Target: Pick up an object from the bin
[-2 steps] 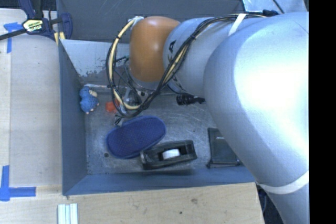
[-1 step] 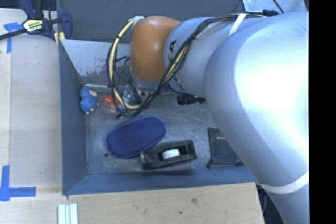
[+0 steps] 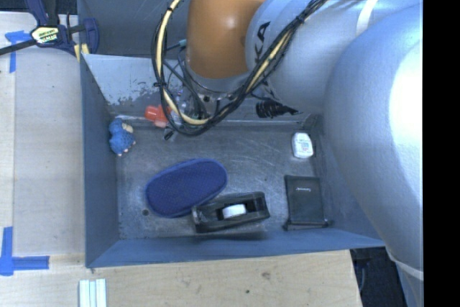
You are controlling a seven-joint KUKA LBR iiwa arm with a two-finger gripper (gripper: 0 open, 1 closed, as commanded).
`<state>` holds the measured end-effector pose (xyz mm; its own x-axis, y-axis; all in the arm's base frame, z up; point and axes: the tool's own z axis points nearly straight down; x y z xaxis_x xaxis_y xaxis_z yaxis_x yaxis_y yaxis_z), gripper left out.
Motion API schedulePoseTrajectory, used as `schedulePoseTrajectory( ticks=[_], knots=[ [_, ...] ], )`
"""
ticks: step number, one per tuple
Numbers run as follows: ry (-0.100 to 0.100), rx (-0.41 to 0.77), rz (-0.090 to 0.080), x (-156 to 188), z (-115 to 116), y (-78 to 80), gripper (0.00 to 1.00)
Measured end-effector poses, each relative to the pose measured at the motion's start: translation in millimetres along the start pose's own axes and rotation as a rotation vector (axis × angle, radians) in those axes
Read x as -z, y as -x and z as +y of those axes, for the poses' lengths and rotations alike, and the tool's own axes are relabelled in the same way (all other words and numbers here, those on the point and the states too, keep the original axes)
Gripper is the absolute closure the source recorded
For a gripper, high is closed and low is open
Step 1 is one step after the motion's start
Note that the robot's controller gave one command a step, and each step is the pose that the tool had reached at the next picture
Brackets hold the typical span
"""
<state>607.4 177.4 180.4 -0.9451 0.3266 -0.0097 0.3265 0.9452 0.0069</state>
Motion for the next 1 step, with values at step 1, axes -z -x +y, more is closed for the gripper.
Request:
schedulePoseTrajectory(
  ticks=[1],
  knots=[
    [0.0,0.008,-0.001,86.4,-1.4,-0.1,1.0]
  ],
)
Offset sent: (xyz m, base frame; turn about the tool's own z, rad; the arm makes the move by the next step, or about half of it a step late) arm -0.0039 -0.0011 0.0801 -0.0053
